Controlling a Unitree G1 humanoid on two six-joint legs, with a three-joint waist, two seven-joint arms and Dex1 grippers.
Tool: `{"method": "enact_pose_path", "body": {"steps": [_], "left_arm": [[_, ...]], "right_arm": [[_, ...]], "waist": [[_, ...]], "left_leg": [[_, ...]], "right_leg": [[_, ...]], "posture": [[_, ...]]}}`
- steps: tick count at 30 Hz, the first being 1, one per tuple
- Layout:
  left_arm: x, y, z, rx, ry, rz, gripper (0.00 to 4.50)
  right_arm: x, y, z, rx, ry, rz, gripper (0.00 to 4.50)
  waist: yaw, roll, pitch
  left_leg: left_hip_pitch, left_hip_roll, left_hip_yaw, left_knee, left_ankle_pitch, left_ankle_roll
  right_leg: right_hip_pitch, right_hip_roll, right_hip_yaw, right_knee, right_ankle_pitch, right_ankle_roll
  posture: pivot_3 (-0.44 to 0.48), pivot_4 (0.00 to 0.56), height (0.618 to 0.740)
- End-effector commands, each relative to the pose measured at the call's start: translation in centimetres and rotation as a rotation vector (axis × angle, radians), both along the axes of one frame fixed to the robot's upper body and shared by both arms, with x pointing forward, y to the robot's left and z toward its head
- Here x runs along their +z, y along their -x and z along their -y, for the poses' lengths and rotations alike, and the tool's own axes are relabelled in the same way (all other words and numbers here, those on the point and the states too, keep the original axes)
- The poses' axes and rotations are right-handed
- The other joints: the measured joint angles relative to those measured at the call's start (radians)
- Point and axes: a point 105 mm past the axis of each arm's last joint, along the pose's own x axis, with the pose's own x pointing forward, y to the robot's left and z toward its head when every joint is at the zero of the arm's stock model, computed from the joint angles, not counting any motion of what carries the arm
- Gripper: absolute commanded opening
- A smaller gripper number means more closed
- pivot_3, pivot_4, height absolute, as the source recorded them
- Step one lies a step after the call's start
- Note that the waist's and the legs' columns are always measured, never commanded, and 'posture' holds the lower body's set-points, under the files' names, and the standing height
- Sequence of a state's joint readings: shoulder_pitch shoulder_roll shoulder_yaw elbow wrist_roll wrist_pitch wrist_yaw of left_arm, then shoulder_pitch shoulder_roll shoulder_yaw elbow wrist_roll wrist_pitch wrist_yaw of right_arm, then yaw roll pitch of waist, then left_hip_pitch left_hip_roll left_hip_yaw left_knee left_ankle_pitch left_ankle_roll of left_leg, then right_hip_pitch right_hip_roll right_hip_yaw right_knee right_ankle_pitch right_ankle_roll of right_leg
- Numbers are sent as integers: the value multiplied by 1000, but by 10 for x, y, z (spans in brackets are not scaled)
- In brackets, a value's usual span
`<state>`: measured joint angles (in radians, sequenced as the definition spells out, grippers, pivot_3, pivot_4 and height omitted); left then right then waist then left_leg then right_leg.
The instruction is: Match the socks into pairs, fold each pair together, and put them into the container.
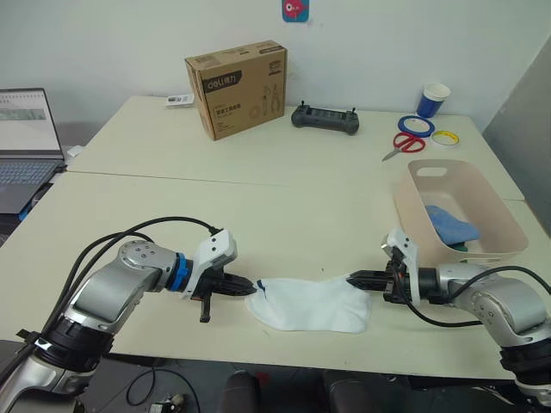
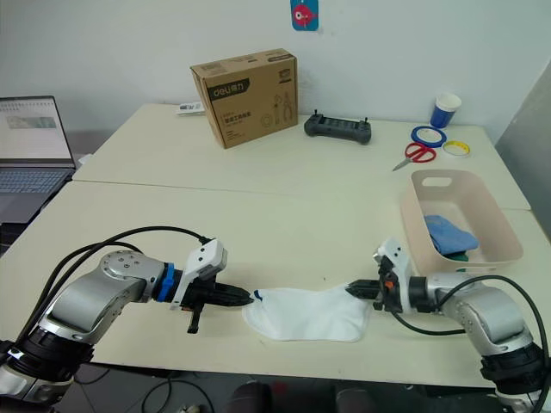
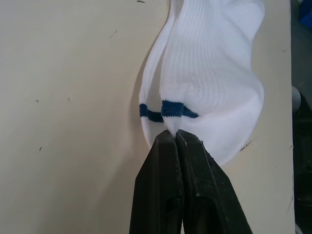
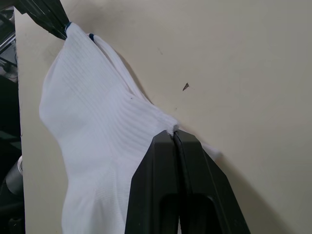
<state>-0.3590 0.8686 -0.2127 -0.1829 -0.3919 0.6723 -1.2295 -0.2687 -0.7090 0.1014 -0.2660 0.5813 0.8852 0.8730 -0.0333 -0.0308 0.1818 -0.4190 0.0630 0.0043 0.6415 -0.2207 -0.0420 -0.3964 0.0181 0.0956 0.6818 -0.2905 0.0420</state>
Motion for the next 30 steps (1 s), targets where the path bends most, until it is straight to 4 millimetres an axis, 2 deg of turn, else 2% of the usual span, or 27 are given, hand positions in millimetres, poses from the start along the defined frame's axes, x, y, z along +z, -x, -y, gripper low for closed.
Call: {"method": "enact_pose_path", "body": {"steps": [1, 30], "left_arm": [[4, -1, -2, 3, -9, 25, 0], [0, -10, 6, 3, -23, 54, 0]], "right_arm": [[10, -5, -5, 10, -7, 44, 34], [-3, 1, 10, 4, 62, -3, 34]], "waist": [[0, 0, 0], [0, 0, 0]], "left_leg": [[0, 0, 0, 0, 0, 0], [0, 0, 0, 1, 0, 0]], "right_leg": [[0, 0, 0, 0, 0, 0], [0, 0, 0, 0, 0, 0]], "posture": [[0, 150, 740], [0, 150, 740]]}}
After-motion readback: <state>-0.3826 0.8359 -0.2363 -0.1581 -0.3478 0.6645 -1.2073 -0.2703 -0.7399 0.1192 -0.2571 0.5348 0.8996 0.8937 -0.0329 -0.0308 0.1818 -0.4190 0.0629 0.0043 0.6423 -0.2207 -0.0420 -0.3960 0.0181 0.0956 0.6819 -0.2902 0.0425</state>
